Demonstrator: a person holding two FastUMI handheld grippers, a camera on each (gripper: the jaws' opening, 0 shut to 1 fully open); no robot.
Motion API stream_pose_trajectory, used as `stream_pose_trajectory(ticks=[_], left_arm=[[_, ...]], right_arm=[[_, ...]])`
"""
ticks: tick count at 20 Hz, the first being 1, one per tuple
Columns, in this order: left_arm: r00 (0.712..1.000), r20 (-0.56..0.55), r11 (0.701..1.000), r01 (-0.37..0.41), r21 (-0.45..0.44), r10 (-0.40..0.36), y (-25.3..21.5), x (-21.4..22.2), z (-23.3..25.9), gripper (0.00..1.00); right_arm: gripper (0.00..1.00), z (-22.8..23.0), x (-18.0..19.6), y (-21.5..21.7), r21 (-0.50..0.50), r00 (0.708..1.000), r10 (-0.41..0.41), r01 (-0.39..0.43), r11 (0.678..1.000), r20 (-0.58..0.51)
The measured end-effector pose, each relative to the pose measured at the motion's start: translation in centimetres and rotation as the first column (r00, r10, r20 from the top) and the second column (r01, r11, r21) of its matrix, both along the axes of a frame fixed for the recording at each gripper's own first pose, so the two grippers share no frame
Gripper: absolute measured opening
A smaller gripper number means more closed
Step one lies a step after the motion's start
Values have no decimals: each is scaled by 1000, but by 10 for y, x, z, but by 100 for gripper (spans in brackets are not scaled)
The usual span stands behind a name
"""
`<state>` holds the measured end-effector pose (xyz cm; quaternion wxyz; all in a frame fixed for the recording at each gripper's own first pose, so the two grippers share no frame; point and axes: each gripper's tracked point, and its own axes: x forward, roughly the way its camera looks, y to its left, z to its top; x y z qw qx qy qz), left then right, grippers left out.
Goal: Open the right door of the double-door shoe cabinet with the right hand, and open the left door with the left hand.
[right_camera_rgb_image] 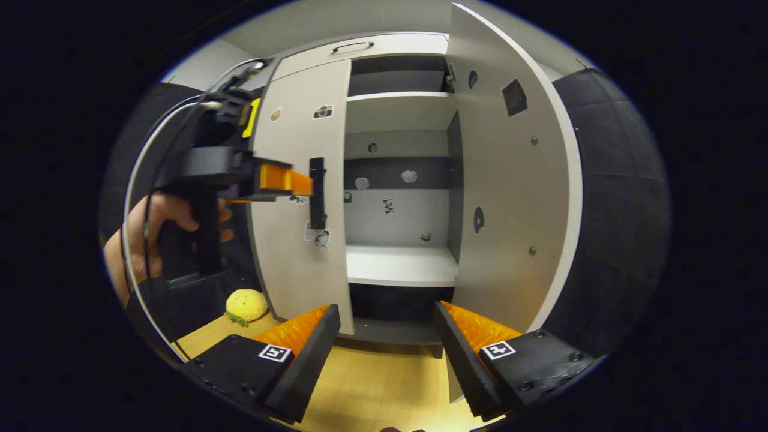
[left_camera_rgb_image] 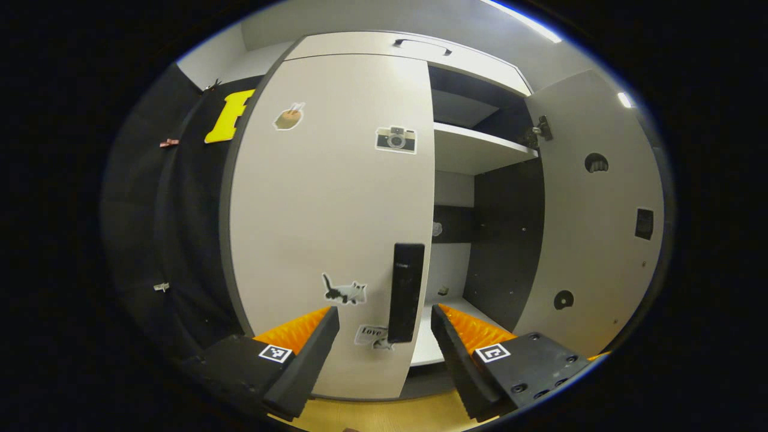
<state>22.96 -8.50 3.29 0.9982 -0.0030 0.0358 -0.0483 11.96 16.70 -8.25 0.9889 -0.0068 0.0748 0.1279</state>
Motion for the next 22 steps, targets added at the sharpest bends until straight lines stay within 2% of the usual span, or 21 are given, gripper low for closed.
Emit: stream_pose_trajectory(ticks=[3,5,10,16,21,22], left_arm=[[1000,-4,999,-31,16,31,-10,30,1,92],[998,-6,998,-69,3,69,-10,42,1,86],[994,-17,994,-110,3,110,-12,56,1,61],[994,-43,995,-101,-25,100,-18,60,-7,37],[996,-29,996,-87,-14,86,-18,59,-11,32],[996,-26,996,-87,-13,86,-17,59,-11,28]], right_arm=[[98,-9,-8,8,-33,997,72,-72,997,2],[98,-11,-10,9,-39,995,100,-100,994,3],[98,-14,-7,2,-32,992,123,-123,992,1],[98,-24,-8,-7,-23,990,136,-136,990,-22],[98,-28,-9,-9,8,990,136,-136,991,-43],[98,-31,-9,-9,13,989,136,-135,991,-55]])
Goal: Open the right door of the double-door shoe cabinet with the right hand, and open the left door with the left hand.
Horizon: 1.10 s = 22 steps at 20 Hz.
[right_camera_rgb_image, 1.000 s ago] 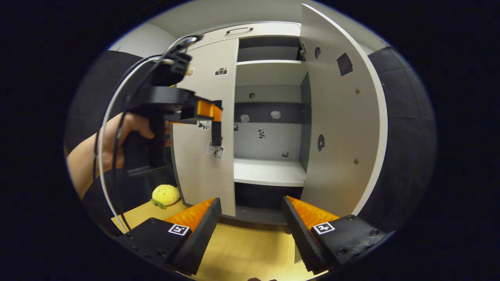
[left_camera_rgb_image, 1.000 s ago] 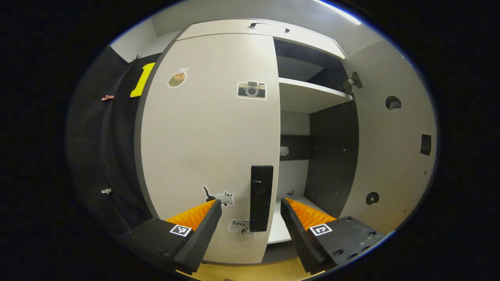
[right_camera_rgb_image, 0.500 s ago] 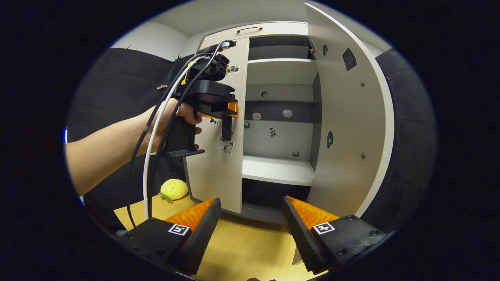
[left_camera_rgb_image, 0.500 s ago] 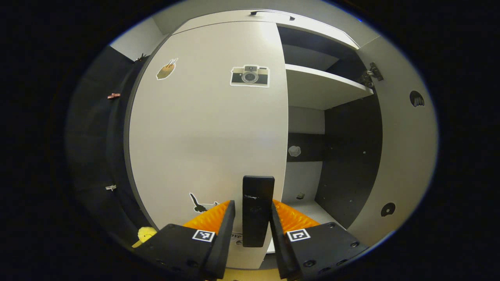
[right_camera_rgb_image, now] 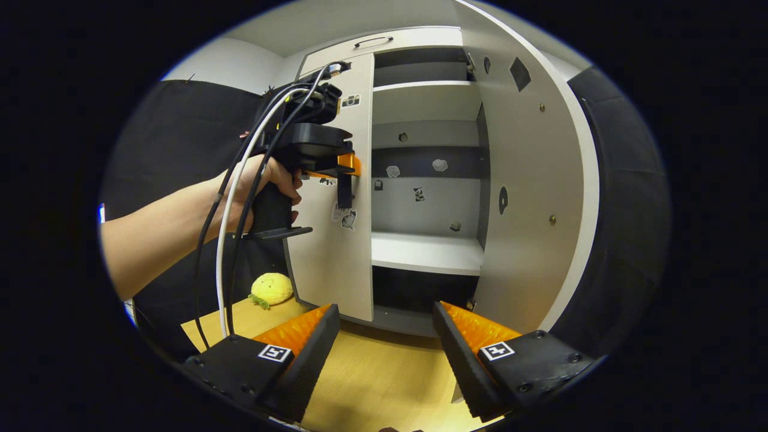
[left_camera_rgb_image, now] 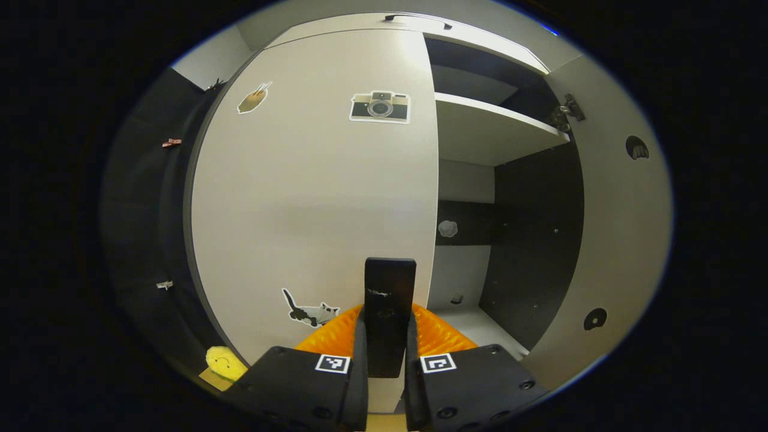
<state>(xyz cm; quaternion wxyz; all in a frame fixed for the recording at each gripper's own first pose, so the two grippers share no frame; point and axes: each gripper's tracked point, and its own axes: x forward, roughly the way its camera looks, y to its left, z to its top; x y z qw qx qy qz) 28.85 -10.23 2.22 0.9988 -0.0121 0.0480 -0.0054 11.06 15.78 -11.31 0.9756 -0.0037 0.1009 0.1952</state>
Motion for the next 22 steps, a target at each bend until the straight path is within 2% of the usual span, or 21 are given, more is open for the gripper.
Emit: stream_pose_trajectory(ticks=[4,7,12,22], left_arm=[[1000,4,1000,-6,-25,6,2,-4,-1,16],[1000,15,999,25,-20,-25,3,-15,-1,16],[997,18,997,72,-16,-72,13,-54,0,16],[988,53,987,149,-54,-146,44,-122,3,16]], right_arm=[[98,-6,0,-3,8,999,-11,12,1000,-30],[98,-8,1,-9,1,998,-46,46,999,-45],[98,4,-5,-16,-14,988,-155,155,988,-22],[98,13,-32,-24,-21,932,-362,361,932,-9]])
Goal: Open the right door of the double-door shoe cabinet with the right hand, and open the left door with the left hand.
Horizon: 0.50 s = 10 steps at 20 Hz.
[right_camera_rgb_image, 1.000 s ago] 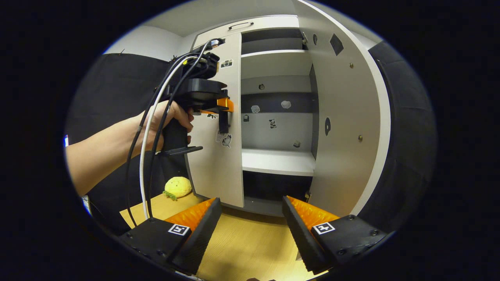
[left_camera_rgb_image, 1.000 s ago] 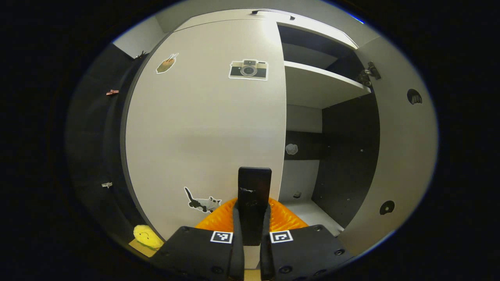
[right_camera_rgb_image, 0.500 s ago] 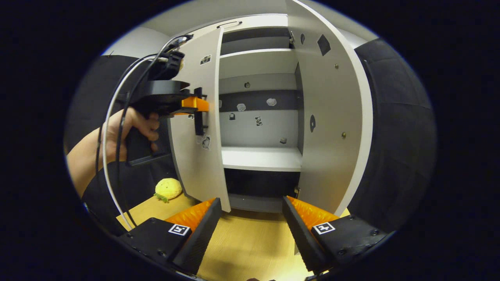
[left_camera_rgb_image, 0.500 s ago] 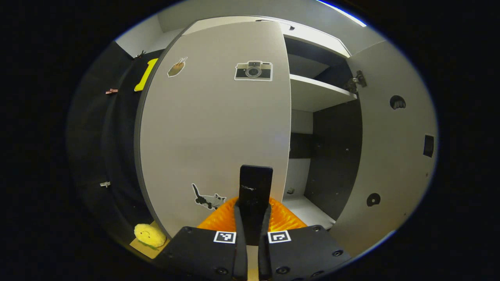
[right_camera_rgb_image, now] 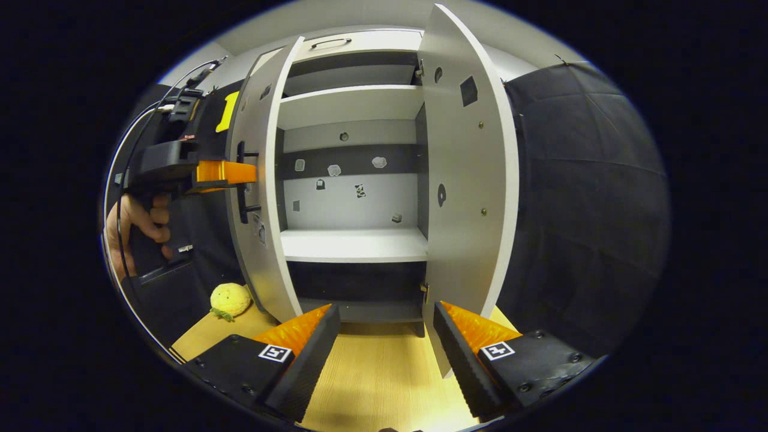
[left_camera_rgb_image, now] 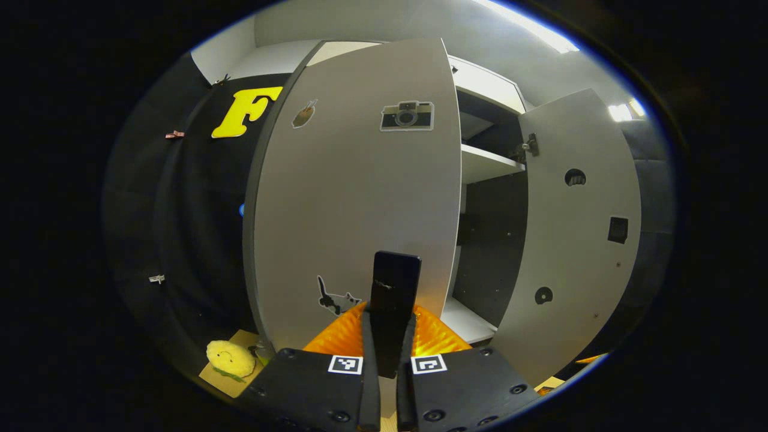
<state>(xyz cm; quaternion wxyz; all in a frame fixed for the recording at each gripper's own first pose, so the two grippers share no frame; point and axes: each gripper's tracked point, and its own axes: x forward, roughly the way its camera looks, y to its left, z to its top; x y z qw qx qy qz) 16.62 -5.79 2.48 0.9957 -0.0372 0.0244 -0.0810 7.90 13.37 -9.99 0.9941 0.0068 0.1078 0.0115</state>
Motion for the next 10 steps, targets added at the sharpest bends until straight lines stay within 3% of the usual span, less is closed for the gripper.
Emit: stream_pose_trajectory(ticks=[10], left_arm=[[999,30,1000,16,-6,-16,59,-54,3,15]], right_arm=[[98,-3,-28,41,-13,1000,-17,17,1000,10]])
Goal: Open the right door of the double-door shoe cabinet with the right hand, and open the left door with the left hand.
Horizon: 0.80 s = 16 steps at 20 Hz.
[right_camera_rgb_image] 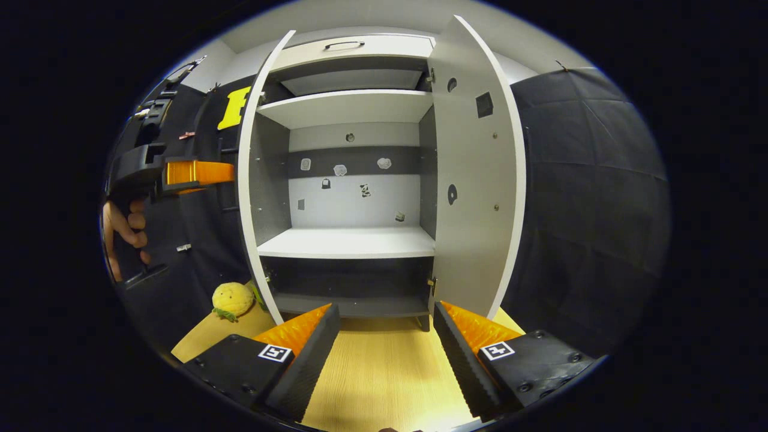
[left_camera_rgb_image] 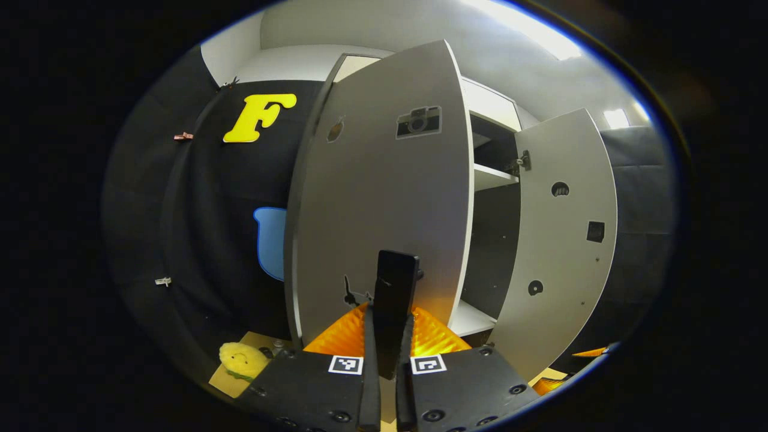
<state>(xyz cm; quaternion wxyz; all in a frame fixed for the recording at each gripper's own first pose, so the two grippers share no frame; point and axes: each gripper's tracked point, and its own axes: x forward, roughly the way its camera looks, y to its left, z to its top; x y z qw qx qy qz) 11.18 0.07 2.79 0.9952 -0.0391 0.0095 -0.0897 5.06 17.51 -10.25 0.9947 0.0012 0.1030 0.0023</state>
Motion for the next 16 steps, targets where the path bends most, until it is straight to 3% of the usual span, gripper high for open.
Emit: stream_pose_trajectory(ticks=[6,12,16], left_arm=[[1000,12,1000,-29,-8,29,40,-18,1,14],[1000,-1,1000,-6,9,6,74,-27,3,12],[999,7,996,-45,74,45,102,-28,3,11]], right_arm=[[98,-2,-7,10,8,1000,-1,1,1000,-2],[98,4,-12,0,8,999,-41,41,999,10],[98,7,-11,-8,-1,998,-56,56,998,9]])
